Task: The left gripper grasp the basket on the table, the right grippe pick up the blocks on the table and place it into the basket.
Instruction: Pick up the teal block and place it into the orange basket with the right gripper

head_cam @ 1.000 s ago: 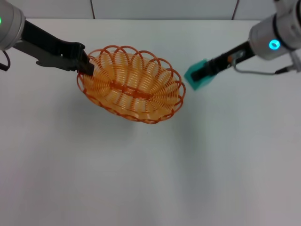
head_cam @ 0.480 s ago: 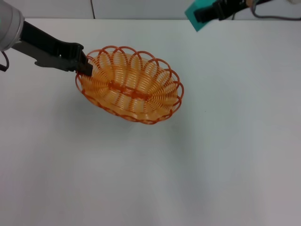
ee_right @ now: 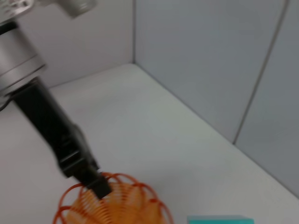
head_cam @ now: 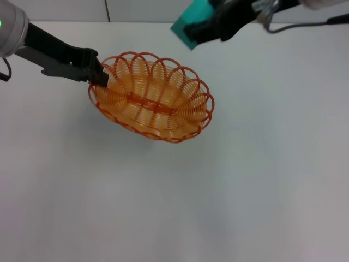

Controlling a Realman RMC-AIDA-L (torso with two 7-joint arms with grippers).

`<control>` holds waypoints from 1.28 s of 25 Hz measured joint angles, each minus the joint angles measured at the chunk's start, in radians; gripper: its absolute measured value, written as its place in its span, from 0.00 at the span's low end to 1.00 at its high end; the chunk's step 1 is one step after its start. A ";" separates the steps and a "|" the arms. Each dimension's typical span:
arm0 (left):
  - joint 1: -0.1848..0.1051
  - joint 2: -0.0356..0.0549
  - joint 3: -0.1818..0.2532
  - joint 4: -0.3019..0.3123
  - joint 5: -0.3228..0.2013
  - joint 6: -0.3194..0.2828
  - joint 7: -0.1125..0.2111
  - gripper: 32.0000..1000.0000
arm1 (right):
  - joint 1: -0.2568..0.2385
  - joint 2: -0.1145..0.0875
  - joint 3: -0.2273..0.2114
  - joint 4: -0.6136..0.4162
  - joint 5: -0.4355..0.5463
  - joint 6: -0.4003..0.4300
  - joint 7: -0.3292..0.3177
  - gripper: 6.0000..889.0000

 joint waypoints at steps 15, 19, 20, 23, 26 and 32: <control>-0.014 -0.0009 0.000 -0.015 0.002 0.001 -0.001 0.04 | 0.045 0.004 -0.200 0.097 0.014 -0.006 -0.004 0.64; -0.014 -0.0013 0.000 -0.015 0.002 0.001 -0.001 0.04 | 0.055 0.004 -0.218 0.146 0.014 -0.015 -0.006 0.64; -0.014 -0.0014 0.000 -0.015 0.001 0.001 -0.001 0.04 | 0.056 0.004 -0.219 0.154 0.014 -0.016 -0.008 0.64; -0.015 -0.0016 0.000 -0.014 0.000 0.003 0.000 0.04 | 0.061 0.004 -0.221 0.178 0.014 -0.023 -0.016 0.65; -0.015 -0.0016 0.003 -0.014 -0.002 0.004 -0.001 0.04 | 0.064 0.005 -0.222 0.194 0.014 -0.027 -0.020 0.65; -0.015 -0.0016 0.004 -0.014 -0.005 0.004 -0.002 0.04 | 0.065 0.005 -0.223 0.197 0.014 -0.028 -0.021 0.66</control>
